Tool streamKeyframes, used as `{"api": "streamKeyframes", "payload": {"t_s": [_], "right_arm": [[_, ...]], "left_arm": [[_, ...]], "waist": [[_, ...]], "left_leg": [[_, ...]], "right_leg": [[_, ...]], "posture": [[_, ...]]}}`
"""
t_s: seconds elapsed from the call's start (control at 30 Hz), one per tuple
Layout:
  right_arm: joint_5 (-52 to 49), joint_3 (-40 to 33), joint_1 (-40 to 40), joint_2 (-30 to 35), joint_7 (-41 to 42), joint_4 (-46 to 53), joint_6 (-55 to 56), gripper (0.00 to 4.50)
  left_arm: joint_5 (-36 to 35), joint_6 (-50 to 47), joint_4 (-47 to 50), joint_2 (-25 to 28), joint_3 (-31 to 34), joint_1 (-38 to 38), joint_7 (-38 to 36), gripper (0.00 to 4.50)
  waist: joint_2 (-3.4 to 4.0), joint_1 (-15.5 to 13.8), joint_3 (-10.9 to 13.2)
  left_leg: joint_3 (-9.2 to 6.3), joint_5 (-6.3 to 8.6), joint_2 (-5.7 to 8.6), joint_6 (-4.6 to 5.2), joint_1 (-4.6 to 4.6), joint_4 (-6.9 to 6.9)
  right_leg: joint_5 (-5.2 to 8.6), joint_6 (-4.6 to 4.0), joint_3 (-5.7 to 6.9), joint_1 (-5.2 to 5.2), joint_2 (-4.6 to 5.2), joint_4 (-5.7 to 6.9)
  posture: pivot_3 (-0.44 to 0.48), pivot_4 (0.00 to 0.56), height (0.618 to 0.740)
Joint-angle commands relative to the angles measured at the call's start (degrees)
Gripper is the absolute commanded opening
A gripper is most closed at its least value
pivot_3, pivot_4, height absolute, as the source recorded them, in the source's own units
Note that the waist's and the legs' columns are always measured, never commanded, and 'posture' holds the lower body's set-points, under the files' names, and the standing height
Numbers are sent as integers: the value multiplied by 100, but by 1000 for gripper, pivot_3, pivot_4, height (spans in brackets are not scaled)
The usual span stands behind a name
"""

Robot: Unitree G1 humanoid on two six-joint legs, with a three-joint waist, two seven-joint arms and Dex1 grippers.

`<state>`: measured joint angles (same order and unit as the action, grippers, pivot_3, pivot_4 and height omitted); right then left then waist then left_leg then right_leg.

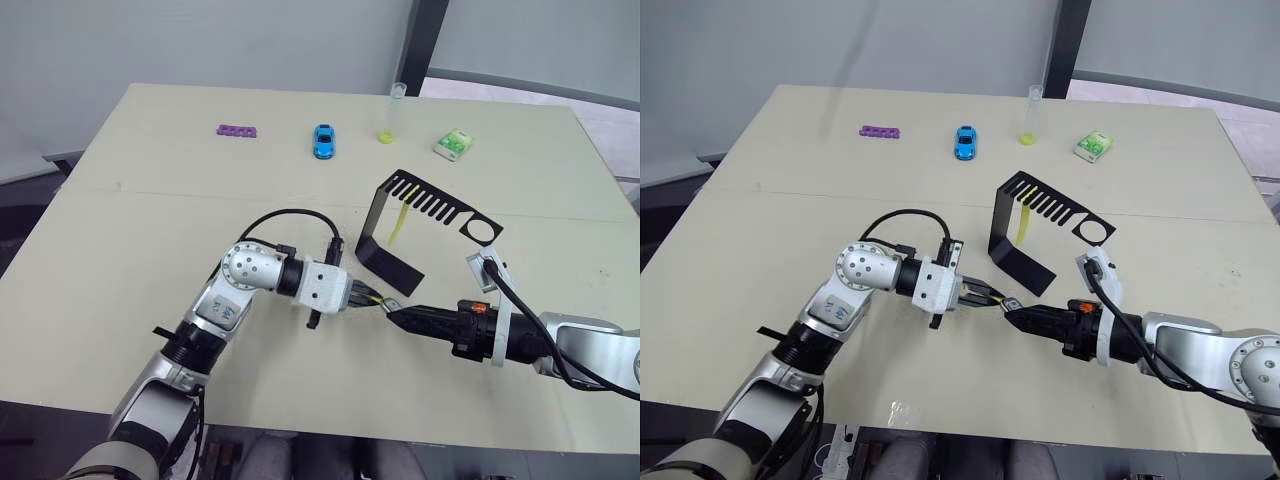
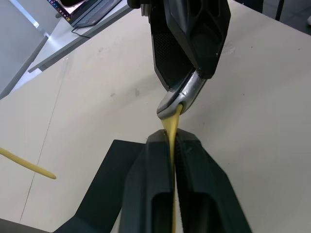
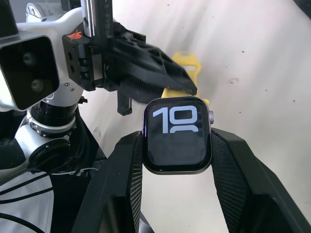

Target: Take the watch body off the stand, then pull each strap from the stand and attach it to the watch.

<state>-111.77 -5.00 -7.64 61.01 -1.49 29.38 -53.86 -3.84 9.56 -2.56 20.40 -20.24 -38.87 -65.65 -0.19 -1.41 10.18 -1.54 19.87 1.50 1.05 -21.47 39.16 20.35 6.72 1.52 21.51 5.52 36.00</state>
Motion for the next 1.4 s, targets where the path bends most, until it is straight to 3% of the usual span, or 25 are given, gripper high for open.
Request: {"api": "streamKeyframes", "payload": {"t_s": [0.03, 0.13, 0.2, 0.4, 0.63, 0.8, 0.97, 1.3, 1.4], "right_arm": [[-123, -408, 60, 464, -158, 558, 123, 1510], [-122, -656, 232, 808, -175, 929, 119, 1510], [250, -895, 379, 939, -6, 1303, 4, 1510], [3178, -1169, 913, 867, 1313, 2391, 331, 1510], [6694, -876, 1945, 633, 2993, 2580, 2110, 1510], [7483, -836, 2261, 203, 3733, 2271, 2884, 1510], [7914, -675, 2087, 46, 4353, 1956, 3325, 1510], [8200, -446, 1624, -203, 4758, 1609, 3390, 1510], [8481, -2, 1374, -291, 4876, 1445, 3494, 1510]], "left_arm": [[-558, -511, 621, 362, 266, 80, -285, 2365], [-1183, -1267, 949, 855, 532, 189, -637, 3830], [-1638, -1824, 1084, 1218, 713, 230, -951, 4443], [-2760, -3327, 1136, 1733, 1087, 149, -1428, 4443], [-2645, -3254, 1236, 1885, 1078, 238, -1658, 4443], [-2385, -2844, 1126, 1849, 1107, 307, -1565, 4443], [-2309, -2685, 1141, 1806, 1172, 349, -1414, 4443], [-2307, -2687, 1258, 1865, 1219, 427, -1165, 4443], [-2146, -2481, 1204, 2044, 1181, 562, -1289, 4443]], "waist": [[0, 10, 0], [0, 26, 0], [3, 18, 0], [2, -14, 0], [2, 4, 0], [2, 23, 0], [2, 22, 0], [2, 16, 0], [2, 41, 0]], "left_leg": [[-2, 0, -2, 0, 0, -1], [-2, 0, -10, -1, 3, -2], [-2, -1, -10, -2, 1, 0], [-16, -1, -7, -1, -5, -1], [-20, 0, 4, -1, -8, -4], [-15, -2, 4, -1, -2, -3], [-14, -2, 4, -1, 0, -2], [-14, -2, 4, -1, 1, -1], [-14, -2, 4, -1, 1, -2]], "right_leg": [[0, 0, 1, 0, -1, 0], [-1, -2, 1, -1, -6, -2], [-1, -3, 2, -1, -5, -5], [-2, -3, 9, -7, -5, -11], [-4, 1, 10, -6, -10, -2], [-4, 1, 4, -7, -10, 2], [-4, 1, 1, -7, -9, 3], [-4, 1, 2, -5, -8, 4], [-4, 1, 2, -5, -9, 6]], "posture": [[0, 150, 740], [0, 150, 740], [0, 150, 740], [0, 150, 740], [0, 150, 740], [0, 150, 740], [0, 150, 740], [0, 150, 740], [0, 150, 740]]}}
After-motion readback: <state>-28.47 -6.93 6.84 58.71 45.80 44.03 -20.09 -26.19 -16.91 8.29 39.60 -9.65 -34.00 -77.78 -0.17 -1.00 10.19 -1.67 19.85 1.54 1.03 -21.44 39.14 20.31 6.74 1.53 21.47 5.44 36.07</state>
